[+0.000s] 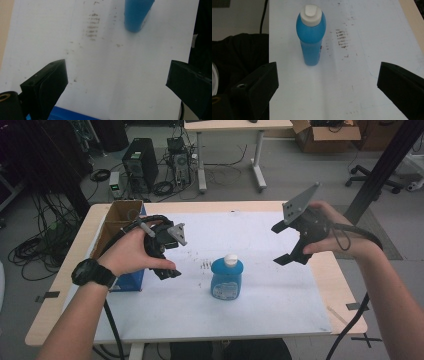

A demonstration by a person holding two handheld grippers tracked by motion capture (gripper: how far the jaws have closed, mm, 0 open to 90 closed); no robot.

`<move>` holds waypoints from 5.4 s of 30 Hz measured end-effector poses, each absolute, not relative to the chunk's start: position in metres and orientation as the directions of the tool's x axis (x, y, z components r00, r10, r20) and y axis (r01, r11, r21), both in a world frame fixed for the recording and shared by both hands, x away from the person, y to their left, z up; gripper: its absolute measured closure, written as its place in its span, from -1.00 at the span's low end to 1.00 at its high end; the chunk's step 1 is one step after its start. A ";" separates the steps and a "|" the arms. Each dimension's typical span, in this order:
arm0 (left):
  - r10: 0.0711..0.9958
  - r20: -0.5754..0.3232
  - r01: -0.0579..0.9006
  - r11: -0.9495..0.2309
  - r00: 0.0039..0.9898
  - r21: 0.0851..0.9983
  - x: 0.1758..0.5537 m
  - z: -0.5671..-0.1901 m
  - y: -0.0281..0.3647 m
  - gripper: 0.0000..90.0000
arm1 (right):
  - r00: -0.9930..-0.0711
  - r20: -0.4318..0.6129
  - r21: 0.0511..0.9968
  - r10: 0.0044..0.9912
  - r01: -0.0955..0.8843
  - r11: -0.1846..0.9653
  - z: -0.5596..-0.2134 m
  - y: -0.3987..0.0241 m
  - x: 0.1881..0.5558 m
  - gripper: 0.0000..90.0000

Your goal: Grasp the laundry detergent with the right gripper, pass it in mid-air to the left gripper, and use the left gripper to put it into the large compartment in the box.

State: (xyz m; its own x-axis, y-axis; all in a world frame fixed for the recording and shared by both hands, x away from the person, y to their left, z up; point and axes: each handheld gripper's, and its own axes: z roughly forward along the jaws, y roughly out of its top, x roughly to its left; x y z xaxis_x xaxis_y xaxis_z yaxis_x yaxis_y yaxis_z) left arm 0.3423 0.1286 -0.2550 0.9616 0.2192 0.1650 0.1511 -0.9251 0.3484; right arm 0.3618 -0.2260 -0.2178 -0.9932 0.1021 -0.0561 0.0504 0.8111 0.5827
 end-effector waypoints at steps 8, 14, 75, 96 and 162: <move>0.229 0.165 0.160 -0.923 0.959 0.349 0.341 -0.257 0.129 -0.91 | -0.989 -0.035 0.666 0.141 0.082 0.742 -0.248 -0.228 0.364 -0.92; 0.226 0.162 0.158 -0.924 0.961 0.349 0.341 -0.259 0.129 -0.91 | -0.986 -0.019 0.700 0.165 0.105 0.707 -0.268 -0.225 0.363 -0.92; 0.232 0.160 0.158 -0.912 0.960 0.378 0.339 -0.259 0.131 -0.91 | -0.974 0.044 0.872 0.221 0.146 0.468 -0.379 -0.154 0.346 -0.57; 0.235 0.164 0.158 -0.911 0.958 0.381 0.339 -0.258 0.132 -0.91 | -0.978 0.042 0.869 0.203 0.136 0.476 -0.379 -0.150 0.346 -0.34; 0.224 0.173 0.142 -0.909 0.959 0.391 0.337 -0.251 0.128 -0.91 | -0.981 0.025 0.855 0.192 0.121 0.504 -0.373 -0.150 0.348 -0.07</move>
State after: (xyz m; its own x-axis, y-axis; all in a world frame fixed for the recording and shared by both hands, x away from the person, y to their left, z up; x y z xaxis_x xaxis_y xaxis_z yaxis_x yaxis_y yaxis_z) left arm 0.3369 0.1277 -0.2515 0.9591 0.2241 0.1730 0.1420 -0.9093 0.3911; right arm 0.3481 -0.1500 -0.3726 -0.9811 0.1919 0.0253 0.1207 0.5043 0.8551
